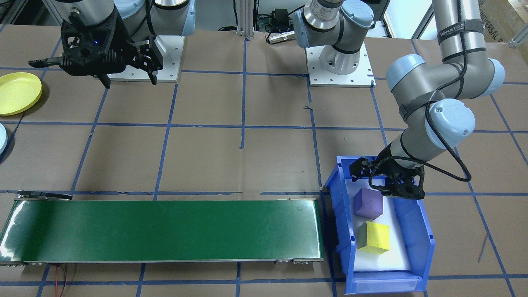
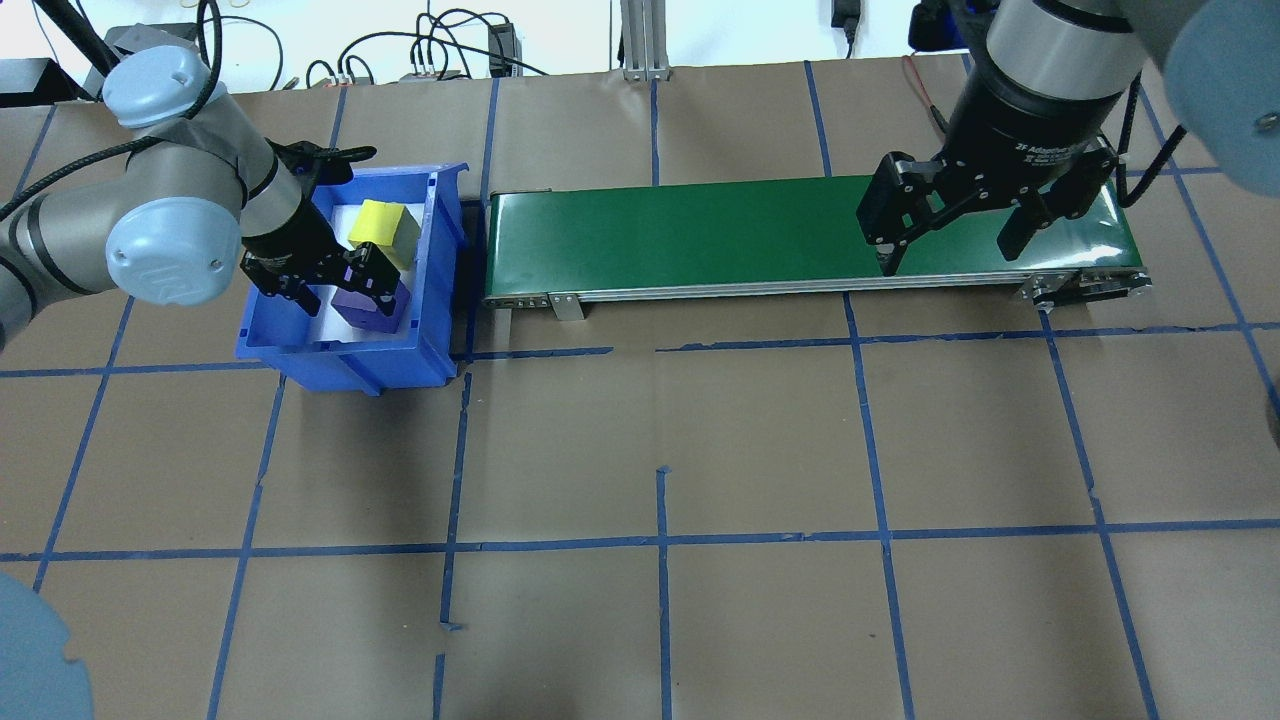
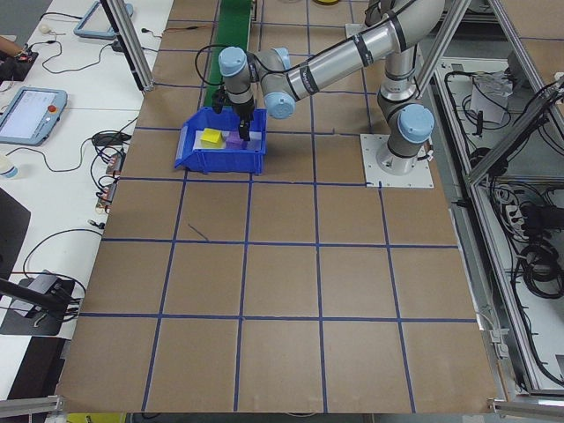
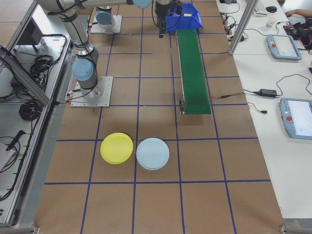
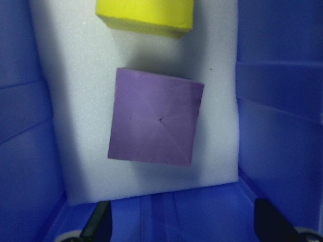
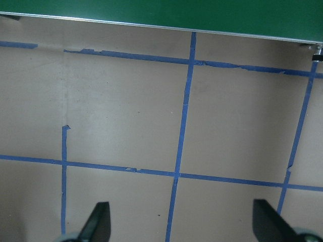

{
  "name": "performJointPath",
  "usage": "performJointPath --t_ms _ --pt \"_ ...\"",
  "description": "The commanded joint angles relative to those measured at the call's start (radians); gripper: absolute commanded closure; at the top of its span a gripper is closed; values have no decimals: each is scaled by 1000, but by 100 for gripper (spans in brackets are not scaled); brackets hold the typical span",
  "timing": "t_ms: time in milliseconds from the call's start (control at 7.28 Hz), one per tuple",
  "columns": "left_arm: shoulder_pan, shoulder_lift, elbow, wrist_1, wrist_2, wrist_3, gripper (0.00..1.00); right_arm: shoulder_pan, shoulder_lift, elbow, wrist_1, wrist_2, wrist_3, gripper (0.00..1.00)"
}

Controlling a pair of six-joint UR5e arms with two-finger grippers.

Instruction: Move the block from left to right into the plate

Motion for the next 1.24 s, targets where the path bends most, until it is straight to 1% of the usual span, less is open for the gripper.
performJointPath --t_ms 0,412,549,687,824,962,1099 --pt "0 -71 20 85 -1 2 0 0 0 0 0 0 0 0" --pt "0 -107 9 104 -4 2 0 0 0 0 0 2 0 0" --pt "1 -123 6 139 -4 2 1 0 0 2 0 0 0 0" --pt "0 -128 4 145 -4 8 25 0 0 2 0 0 0 0" --pt "0 -128 4 145 -4 23 51 0 0 2 0 2 0 0" --pt "0 -115 13 145 -4 29 69 0 0 2 0 2 0 0" --pt "-12 -52 32 130 9 26 81 0 0 2 0 0 0 0"
